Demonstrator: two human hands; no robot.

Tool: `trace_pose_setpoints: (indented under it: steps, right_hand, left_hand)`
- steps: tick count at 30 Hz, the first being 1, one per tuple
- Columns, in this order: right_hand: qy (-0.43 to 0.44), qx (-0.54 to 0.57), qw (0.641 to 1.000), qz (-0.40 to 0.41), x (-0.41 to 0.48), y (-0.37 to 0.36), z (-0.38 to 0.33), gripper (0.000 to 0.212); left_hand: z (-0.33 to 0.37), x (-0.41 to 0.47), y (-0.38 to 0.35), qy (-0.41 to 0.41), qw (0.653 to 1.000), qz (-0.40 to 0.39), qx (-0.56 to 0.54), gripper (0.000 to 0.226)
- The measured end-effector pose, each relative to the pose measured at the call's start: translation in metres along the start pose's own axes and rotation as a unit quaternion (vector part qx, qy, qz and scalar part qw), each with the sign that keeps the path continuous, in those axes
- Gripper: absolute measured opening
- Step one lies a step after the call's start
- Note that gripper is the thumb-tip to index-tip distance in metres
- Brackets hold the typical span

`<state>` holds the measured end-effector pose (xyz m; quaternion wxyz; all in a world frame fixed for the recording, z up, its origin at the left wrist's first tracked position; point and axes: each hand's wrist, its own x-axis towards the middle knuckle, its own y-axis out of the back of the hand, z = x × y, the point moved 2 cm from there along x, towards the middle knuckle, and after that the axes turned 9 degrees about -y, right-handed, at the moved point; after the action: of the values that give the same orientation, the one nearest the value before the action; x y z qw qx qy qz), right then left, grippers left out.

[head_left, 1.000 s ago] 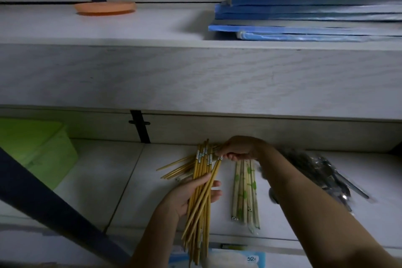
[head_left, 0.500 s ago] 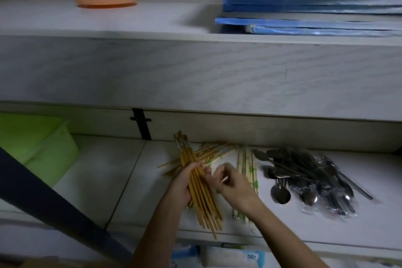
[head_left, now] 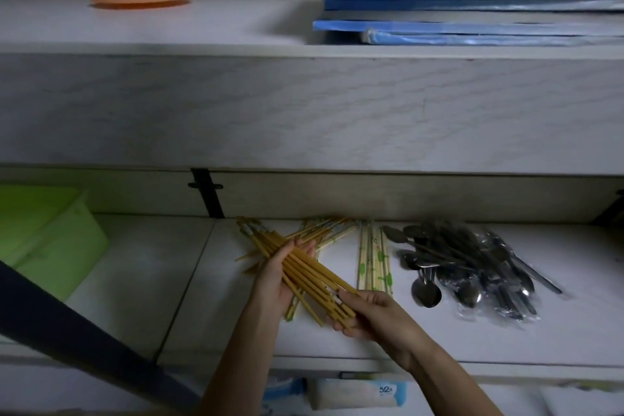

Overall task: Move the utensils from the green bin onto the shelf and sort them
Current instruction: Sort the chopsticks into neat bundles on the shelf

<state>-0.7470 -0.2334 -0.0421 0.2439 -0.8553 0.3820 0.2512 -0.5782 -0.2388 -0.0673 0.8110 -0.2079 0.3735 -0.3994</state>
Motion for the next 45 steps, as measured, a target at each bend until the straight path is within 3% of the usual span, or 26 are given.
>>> trace_pose_setpoints:
  steps: [7,15,19,22,23,26,33,40,45]
  right_hand:
    - [-0.006,0.01,1.0,0.015,-0.003,0.008,0.006,0.027]
    - [0.079,-0.052,0.988,0.12,-0.015,0.031,-0.004,0.015]
    - [0.153,0.01,0.974,0.167,-0.035,0.061,-0.019,0.013]
    - [0.197,0.073,0.959,0.189,-0.041,0.081,-0.031,0.055]
    - [0.204,0.09,0.954,0.2,-0.039,0.086,-0.036,0.056]
    - [0.196,0.078,0.955,0.209,-0.029,0.086,-0.054,0.026]
    - [0.136,-0.089,0.975,0.154,0.031,0.048,-0.079,0.029]
    - [0.131,-0.195,0.963,0.134,0.067,0.013,-0.085,0.037]
    - [0.102,-0.189,0.969,0.124,0.079,-0.001,-0.082,0.037]
  left_hand:
    - [0.003,-0.004,0.002,-0.014,1.0,-0.003,-0.006,0.021]
    - [0.016,-0.006,0.009,-0.051,0.996,0.058,-0.042,0.02]
    - [0.027,0.0,0.032,-0.076,0.992,0.08,-0.057,0.016]
    - [0.034,0.001,0.042,-0.068,0.991,0.085,-0.072,0.017]
    - [0.034,0.001,0.042,-0.052,0.993,0.081,-0.063,0.019]
    - [0.031,-0.004,0.032,0.015,0.998,0.054,0.023,0.023]
    - [-0.002,-0.027,0.004,0.122,0.968,-0.107,0.193,0.017]
    - [-0.01,-0.048,-0.004,0.115,0.957,-0.16,0.211,0.035]
    - [-0.004,-0.05,0.005,0.07,0.965,-0.121,0.22,0.011]
